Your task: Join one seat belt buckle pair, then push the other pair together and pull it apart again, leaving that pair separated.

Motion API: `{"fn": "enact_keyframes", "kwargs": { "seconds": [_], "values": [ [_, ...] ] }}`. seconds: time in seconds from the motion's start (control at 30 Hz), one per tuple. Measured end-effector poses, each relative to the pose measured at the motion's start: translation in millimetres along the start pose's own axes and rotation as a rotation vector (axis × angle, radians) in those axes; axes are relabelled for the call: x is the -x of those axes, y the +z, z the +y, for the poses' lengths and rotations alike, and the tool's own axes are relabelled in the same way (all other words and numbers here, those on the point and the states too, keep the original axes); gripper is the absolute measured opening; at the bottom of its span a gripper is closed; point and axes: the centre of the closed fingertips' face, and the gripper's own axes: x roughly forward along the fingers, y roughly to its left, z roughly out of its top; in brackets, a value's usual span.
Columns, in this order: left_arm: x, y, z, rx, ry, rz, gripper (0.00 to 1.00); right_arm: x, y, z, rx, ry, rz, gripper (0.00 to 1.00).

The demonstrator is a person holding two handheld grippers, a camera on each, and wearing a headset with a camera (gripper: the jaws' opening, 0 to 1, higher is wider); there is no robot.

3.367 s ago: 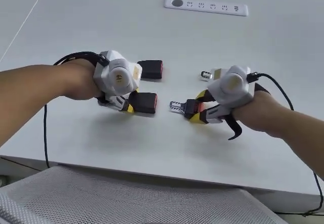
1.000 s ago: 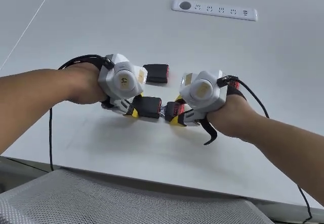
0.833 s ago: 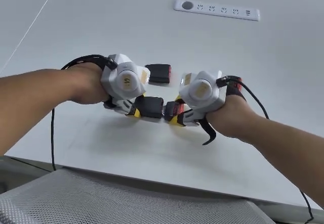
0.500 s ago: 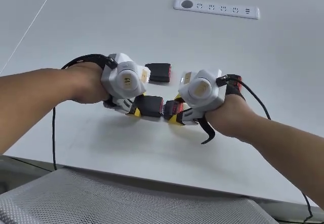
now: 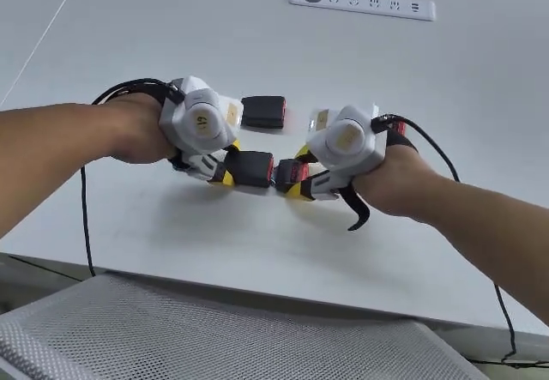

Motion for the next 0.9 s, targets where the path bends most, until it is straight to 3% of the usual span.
{"fn": "enact_keyframes", "kwargs": {
  "seconds": [0.9],
  "values": [
    [1.9,2.8,-1.8,0.007,0.016,0.009,0.3,2.3,-0.5,1.5,0.02,0.005,0.016,0.33]
  ]
}}
